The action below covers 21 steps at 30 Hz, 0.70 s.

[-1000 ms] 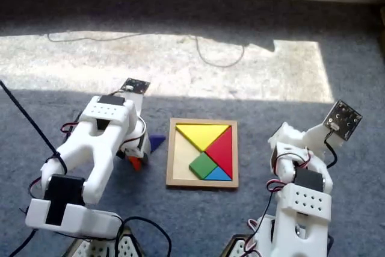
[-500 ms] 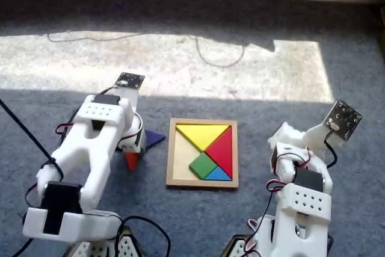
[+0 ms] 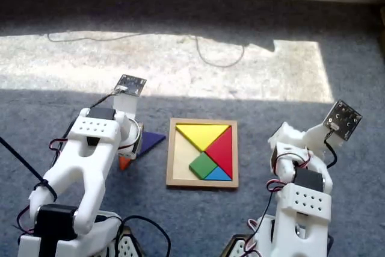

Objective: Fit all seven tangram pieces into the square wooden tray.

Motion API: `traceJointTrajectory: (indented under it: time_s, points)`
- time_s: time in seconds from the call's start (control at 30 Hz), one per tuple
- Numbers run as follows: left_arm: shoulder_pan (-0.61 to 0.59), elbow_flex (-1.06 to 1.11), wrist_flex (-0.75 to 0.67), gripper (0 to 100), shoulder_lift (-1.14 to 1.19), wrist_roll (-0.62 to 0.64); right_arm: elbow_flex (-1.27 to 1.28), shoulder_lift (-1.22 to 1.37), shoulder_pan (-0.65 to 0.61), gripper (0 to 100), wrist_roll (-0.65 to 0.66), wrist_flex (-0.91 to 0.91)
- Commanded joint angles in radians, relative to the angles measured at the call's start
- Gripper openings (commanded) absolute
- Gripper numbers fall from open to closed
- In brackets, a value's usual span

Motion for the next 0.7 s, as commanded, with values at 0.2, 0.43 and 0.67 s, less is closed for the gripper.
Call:
traceJointTrajectory:
  time_s: [0.2, 0.43, 0.67]
  points:
    - [-0.074, -0.044, -0.023, 22, 0.042, -0.023, -0.008, -0.024, -0.01, 0.6, 0.008, -0.028]
    - [-0.125, -0.024, -0.038, 22, 0.045, -0.026, -0.008, -0.024, -0.01, 0.6, 0.008, -0.028]
    - [-0.131, -0.042, -0.032, 16, 0.031, -0.097, -0.008, -0.024, -0.01, 0.6, 0.009, -0.028]
